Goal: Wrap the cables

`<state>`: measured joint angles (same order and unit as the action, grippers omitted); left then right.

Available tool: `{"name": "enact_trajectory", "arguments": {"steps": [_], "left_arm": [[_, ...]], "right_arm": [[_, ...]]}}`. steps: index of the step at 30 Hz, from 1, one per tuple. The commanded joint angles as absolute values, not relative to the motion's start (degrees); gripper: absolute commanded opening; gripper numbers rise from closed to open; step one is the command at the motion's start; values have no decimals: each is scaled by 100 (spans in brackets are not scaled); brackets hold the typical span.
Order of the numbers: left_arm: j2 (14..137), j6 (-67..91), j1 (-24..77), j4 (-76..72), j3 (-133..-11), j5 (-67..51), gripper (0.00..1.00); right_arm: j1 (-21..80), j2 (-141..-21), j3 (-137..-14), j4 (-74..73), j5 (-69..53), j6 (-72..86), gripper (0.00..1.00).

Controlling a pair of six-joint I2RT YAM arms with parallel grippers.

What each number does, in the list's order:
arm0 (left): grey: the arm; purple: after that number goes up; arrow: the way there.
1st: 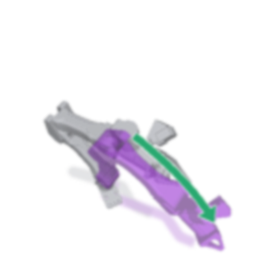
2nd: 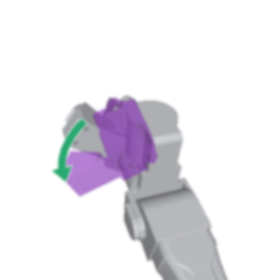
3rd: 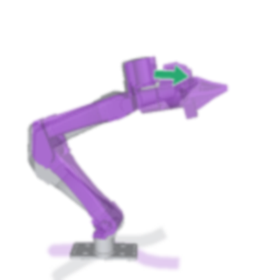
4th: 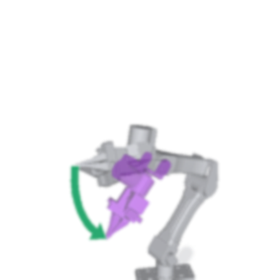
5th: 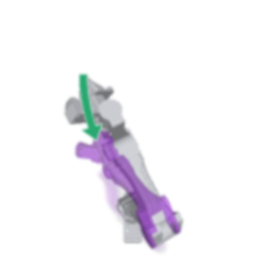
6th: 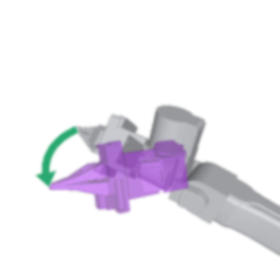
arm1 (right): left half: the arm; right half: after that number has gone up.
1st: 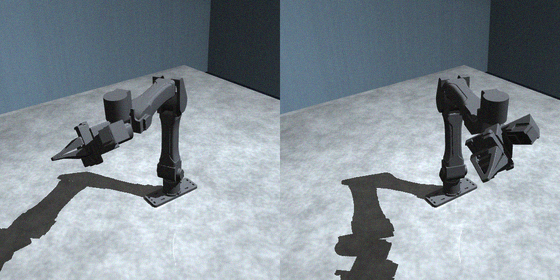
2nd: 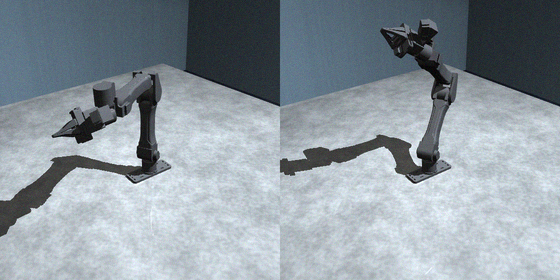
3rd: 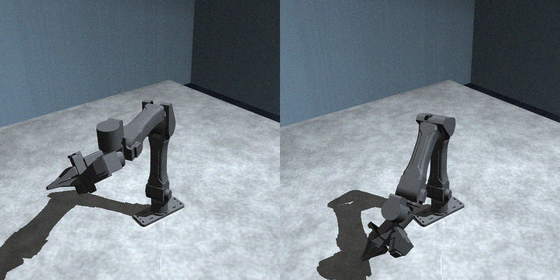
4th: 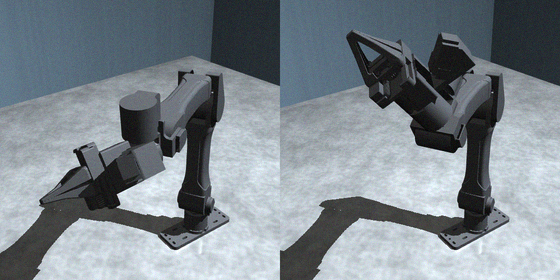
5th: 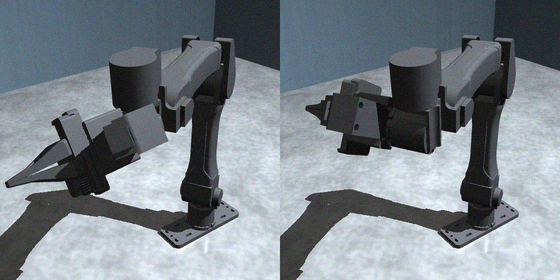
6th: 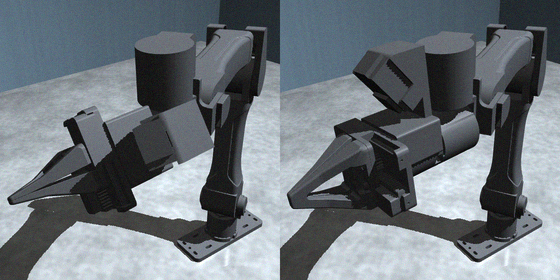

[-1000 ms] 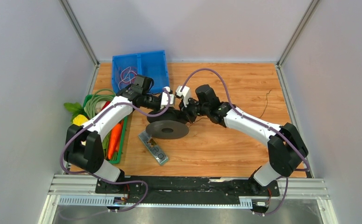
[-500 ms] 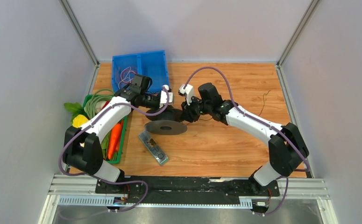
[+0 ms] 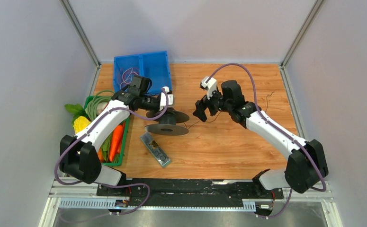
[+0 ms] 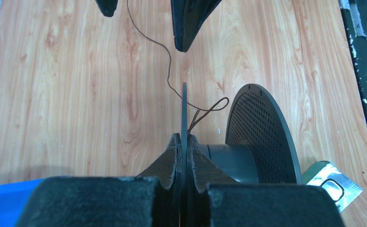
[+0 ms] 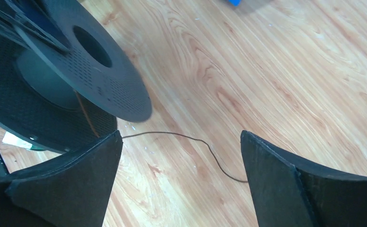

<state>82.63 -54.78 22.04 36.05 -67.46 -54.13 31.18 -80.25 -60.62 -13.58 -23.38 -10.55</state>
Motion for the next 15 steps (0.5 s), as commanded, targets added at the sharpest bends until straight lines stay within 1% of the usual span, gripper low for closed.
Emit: {"name": "enact_trajectory", "arguments": {"steps": [1,3,5,8,12,15], "left_arm": [[7691,-5625,2197,3700,-7136,-5932,0],[7507,-5660,2188,3718,-7154,-6038,0],[7357,-5643,2189,3718,-7180,-6099,0],[7208,-5564,2197,3840,-7364,-6170,0],[7146,-5520,2197,4122,-7698,-6249,0],[7093,-5406,2189,4149,-7822,-6249,0]], "right_arm": [[2770,-7428,-5592,-792,-2378,-1080,100],[2506,-7156,-5222,-555,-3012,-1317,100],[2487,-7102,-5072,-702,-3180,-1712,100],[2452,-7023,-4861,-774,-3742,-2187,100],[2531,-6812,-4098,550,-4385,-2364,100],[2855,-6917,-3973,825,-4430,-2601,100]]}}
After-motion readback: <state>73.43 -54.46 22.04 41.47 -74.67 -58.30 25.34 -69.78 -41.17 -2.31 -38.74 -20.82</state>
